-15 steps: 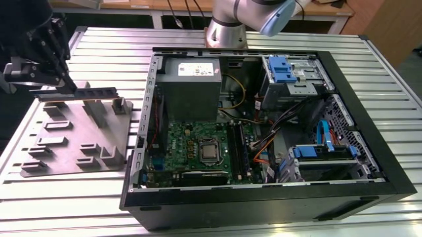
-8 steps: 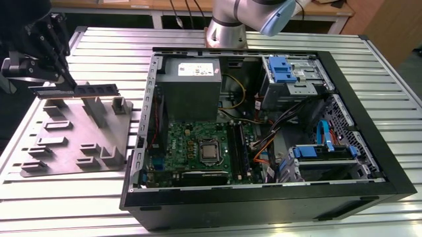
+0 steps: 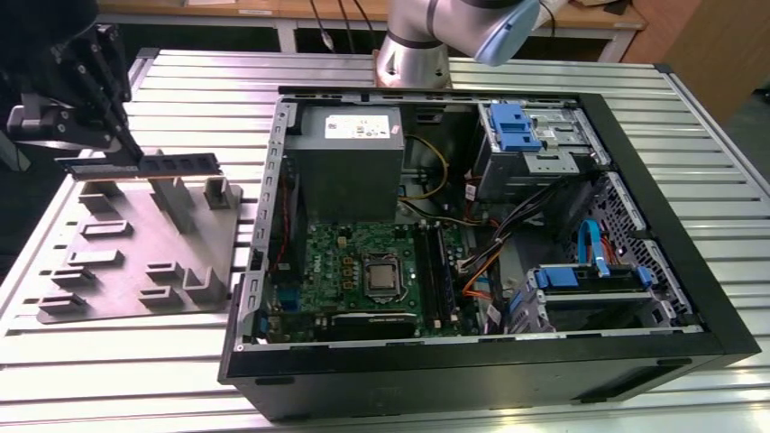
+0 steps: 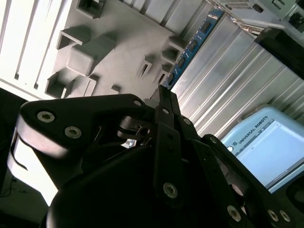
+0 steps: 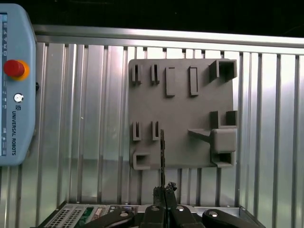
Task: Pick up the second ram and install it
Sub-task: 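Pick up the second ram and move it above second insertion slot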
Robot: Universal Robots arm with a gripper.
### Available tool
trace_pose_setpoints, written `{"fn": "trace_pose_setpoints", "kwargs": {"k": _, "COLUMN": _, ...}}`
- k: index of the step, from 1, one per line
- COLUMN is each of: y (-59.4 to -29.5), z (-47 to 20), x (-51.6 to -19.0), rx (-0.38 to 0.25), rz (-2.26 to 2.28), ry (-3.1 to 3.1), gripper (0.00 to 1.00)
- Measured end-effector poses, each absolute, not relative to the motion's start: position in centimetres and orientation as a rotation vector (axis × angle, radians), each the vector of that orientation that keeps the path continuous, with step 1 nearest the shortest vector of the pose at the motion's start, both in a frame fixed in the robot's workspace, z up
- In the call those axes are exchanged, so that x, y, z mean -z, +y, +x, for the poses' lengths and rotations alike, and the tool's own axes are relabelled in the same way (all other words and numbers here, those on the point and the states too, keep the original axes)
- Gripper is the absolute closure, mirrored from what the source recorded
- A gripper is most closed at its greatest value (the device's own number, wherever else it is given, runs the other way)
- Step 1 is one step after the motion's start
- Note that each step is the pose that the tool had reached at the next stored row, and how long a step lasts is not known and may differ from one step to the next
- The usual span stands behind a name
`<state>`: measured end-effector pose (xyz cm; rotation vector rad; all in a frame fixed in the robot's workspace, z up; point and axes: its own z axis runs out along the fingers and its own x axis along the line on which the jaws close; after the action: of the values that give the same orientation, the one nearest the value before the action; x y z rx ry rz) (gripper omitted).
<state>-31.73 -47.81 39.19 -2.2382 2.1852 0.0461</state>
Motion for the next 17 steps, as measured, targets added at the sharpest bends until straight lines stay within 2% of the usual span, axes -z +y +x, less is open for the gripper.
{"fn": "trace_pose_setpoints", "kwargs": {"k": 17, "y": -47.8, "z": -24.6, "x": -39.0, "rx": -0.073, "rz": -2.249, "ry": 2.197, "gripper": 0.89}}
